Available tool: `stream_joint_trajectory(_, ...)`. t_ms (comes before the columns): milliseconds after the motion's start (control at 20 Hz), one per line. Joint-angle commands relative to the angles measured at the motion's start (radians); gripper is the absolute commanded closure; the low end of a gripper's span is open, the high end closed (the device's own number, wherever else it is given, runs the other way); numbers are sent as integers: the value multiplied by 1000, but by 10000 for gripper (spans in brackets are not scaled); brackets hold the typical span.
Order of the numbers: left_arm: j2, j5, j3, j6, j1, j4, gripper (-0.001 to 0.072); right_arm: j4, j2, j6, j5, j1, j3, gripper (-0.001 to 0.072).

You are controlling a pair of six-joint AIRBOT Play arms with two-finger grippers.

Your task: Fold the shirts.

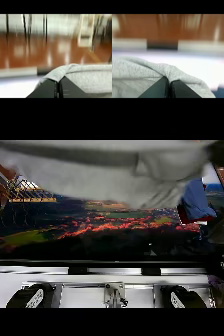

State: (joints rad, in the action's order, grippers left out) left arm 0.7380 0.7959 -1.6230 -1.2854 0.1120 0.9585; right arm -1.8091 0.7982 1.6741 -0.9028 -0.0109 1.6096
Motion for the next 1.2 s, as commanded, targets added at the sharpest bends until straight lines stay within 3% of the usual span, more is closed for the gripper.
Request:
stream_joint_trajectory(0,-192,-108,-106,-36,1,38,675,17,-241,4,133,2,117,633)
stream_joint_trajectory(100,-247,-16,-106,-69,1,161,676,65,-305,-39,31,2,117,633)
stream_joint_trajectory(200,-257,122,-106,-199,1,286,676,121,-322,-89,-116,2,117,633)
stream_joint_trajectory(300,-256,221,-106,-200,1,283,675,113,-321,-88,-183,2,117,633)
stream_joint_trajectory(550,-248,245,-45,-190,1,281,675,173,-276,-88,-248,2,116,633)
stream_joint_trajectory(900,-111,316,331,-148,1,291,675,169,120,-134,-590,2,72,632)
stream_joint_trajectory(1000,-3,340,397,-148,1,291,675,128,254,-174,-577,3,-18,632)
stream_joint_trajectory(1150,238,262,406,-140,-1,283,675,45,467,-173,-363,3,-108,632)
